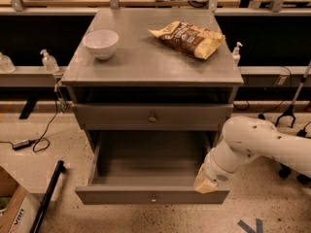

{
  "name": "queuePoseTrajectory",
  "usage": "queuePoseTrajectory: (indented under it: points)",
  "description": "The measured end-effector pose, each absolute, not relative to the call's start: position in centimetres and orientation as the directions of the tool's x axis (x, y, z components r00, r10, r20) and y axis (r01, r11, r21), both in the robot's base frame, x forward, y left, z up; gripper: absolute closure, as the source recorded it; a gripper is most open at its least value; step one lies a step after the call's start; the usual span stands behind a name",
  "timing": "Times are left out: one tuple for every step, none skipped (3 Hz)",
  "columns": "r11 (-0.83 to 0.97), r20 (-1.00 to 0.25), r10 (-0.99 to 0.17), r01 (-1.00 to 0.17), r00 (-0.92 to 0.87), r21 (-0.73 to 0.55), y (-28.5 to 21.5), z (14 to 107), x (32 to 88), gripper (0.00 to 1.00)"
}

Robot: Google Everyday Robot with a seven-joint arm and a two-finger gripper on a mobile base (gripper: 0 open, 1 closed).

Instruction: Close middle drawer

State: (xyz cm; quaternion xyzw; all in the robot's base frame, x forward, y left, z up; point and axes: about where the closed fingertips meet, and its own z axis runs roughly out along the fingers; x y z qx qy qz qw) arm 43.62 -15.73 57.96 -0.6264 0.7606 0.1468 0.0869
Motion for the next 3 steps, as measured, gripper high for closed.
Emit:
queuePoseTrajectory:
  points:
    - [0.178,-0.320,-0.920,-0.968,-0.227,0.176,-16.0,53.0,42.4,1.00]
    - [0.195,-0.343,-0.900,-0.952,-0.269,0.235,-16.2,48.5,41.8,1.00]
    - [0.192,-0.344,-0.898,-0.946,-0.276,0.260,-15.9,47.4,41.2,1.00]
